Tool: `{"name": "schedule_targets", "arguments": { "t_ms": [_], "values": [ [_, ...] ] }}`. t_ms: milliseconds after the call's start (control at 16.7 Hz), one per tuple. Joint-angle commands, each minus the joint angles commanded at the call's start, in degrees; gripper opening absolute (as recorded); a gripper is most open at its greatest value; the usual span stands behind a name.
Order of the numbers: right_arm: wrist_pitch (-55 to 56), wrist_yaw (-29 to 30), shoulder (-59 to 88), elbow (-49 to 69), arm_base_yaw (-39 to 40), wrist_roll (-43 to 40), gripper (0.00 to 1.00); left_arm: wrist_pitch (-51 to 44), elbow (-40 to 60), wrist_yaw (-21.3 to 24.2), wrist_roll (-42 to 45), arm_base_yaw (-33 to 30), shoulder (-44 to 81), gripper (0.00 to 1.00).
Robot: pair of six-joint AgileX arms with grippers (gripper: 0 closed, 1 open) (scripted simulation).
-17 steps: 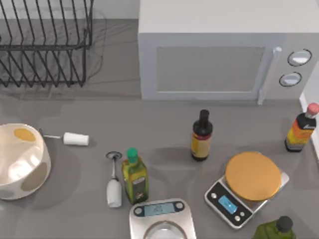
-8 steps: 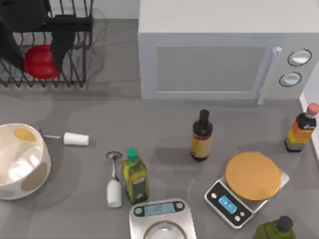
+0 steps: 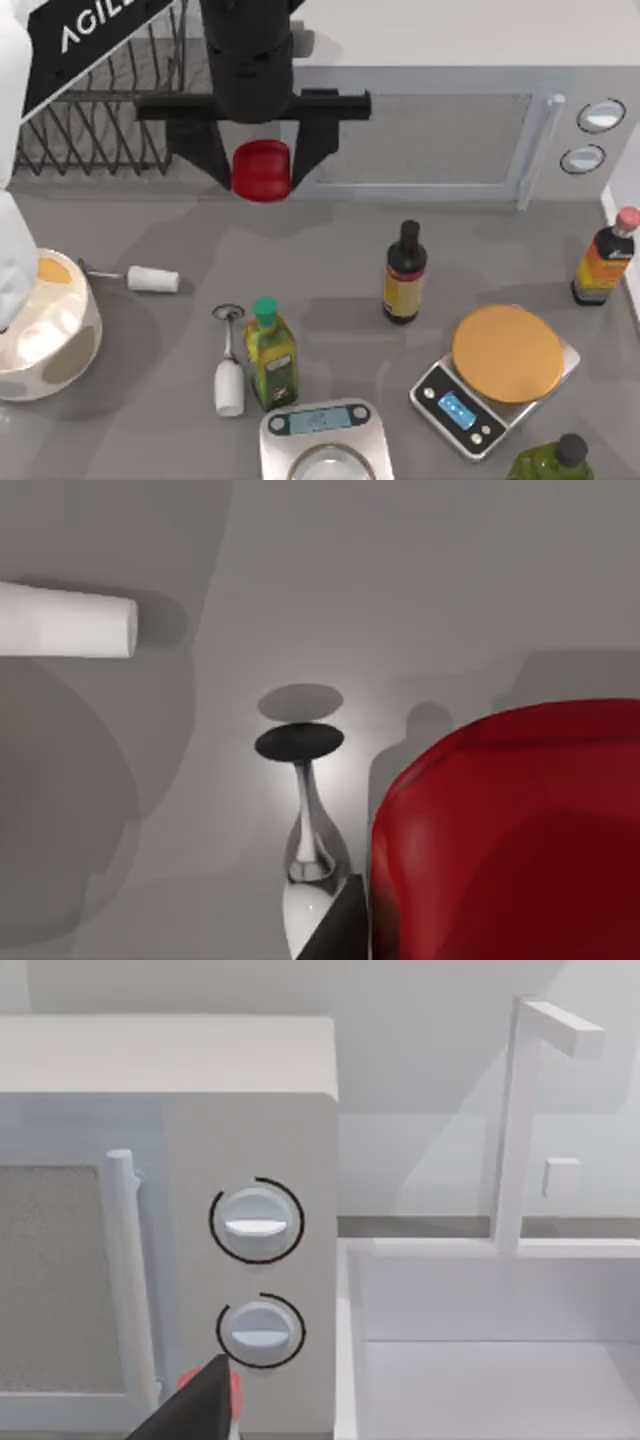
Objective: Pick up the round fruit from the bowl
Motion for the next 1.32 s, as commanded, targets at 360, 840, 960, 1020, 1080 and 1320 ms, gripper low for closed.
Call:
{"name": "schedule_targets", "arguments": {
  "t_ms": [360, 840, 960, 1020, 1080, 1320],
  "values": [
    [0.0, 0.0, 0.0, 0.0, 0.0, 0.0, 1.00, 2.2, -2.5, 0.1, 0.2, 0.2, -0.1, 0.00],
    [0.0, 0.0, 0.0, 0.0, 0.0, 0.0, 1.00, 22.8, -22.7, 0.0, 0.2, 0.2, 0.0, 0.00],
    [0.0, 0.0, 0.0, 0.0, 0.0, 0.0, 1.00, 24.9, -24.7, 0.0, 0.2, 0.2, 0.1, 0.00],
    [0.0, 0.0, 0.0, 0.0, 0.0, 0.0, 1.00, 25.0, -24.9, 0.0, 0.2, 0.2, 0.1, 0.00],
    [0.0, 0.0, 0.0, 0.0, 0.0, 0.0, 1.00, 25.0, -24.9, 0.0, 0.2, 0.2, 0.1, 0.00],
    [0.0, 0.0, 0.0, 0.0, 0.0, 0.0, 1.00, 25.0, -24.9, 0.0, 0.2, 0.2, 0.1, 0.15]
  ]
}}
